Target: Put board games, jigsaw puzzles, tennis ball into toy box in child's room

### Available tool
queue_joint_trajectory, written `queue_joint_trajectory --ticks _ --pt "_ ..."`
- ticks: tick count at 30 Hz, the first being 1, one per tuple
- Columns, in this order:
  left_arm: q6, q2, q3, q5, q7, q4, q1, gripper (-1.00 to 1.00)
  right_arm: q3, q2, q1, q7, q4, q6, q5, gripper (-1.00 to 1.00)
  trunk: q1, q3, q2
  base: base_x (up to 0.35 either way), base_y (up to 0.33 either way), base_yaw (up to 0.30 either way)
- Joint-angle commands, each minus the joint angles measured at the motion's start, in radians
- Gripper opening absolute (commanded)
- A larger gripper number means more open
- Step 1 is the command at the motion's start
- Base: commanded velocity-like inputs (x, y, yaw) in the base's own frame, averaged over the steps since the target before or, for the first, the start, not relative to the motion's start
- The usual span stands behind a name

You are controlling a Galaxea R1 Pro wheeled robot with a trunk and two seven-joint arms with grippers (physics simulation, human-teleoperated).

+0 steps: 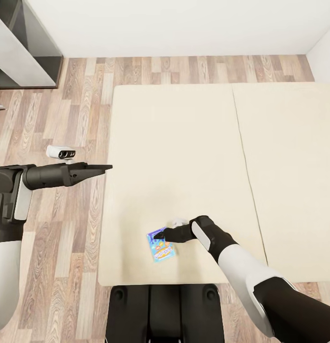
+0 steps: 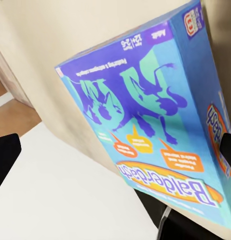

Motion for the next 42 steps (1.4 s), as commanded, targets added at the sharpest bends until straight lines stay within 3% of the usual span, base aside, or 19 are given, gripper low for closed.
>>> queue_joint_trajectory --ticks 1,42 --pt "0.011 0.0 0.0 0.0 -0.003 0.0 0.0 1.0 0.003 0.0 -0.001 0.004 0.0 0.002 0.003 1.0 0.001 -0.001 -0.002 0.0 0.003 0.0" --pt "0.011 -0.001 -0.002 0.0 0.002 0.0 0.0 1.0 0.0 -0.002 -0.001 0.004 0.0 0.004 0.002 1.0 0.001 -0.001 -0.002 0.0 0.028 0.0"
